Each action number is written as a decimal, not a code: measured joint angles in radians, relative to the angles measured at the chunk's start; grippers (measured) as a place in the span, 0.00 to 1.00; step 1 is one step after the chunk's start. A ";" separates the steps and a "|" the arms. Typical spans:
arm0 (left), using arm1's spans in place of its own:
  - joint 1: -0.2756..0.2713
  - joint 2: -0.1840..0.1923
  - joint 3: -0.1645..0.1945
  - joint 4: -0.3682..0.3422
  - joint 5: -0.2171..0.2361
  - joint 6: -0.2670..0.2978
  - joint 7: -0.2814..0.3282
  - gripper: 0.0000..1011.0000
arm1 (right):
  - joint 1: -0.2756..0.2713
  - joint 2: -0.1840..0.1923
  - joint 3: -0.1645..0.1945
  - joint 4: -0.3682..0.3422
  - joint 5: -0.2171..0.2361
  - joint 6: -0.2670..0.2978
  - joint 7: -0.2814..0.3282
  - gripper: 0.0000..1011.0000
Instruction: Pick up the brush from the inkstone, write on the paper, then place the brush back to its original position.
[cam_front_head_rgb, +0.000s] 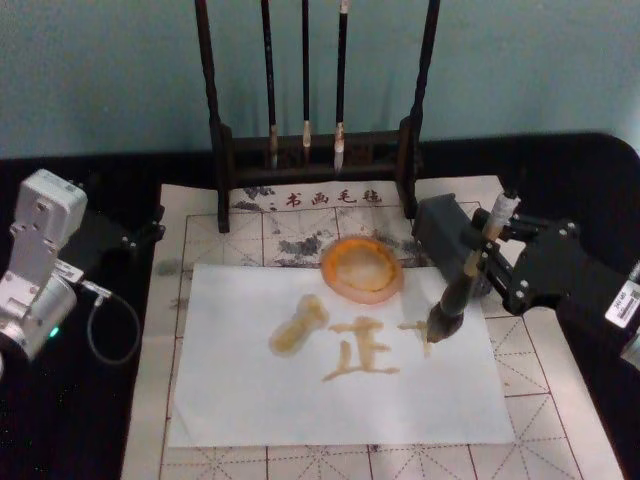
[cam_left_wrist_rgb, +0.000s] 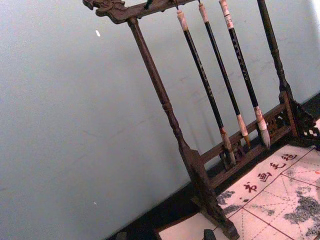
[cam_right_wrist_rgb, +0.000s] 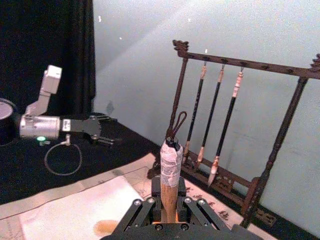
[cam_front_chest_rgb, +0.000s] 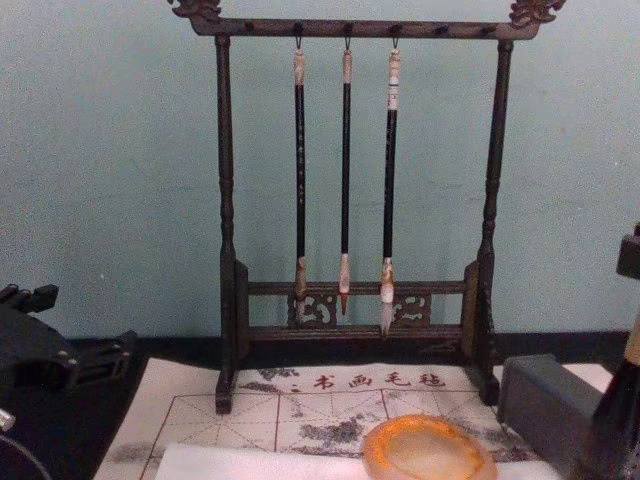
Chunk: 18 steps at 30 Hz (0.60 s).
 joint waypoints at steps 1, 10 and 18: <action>0.000 0.000 0.000 0.000 0.000 0.000 0.000 0.99 | 0.008 -0.005 -0.003 0.006 -0.003 0.000 -0.002 0.18; 0.000 0.000 0.000 0.000 0.000 0.000 0.000 0.99 | 0.066 -0.042 -0.021 0.050 -0.006 0.014 -0.013 0.18; 0.000 0.000 0.000 0.000 0.000 0.000 0.000 0.99 | 0.140 -0.085 -0.037 0.103 0.049 0.066 -0.018 0.18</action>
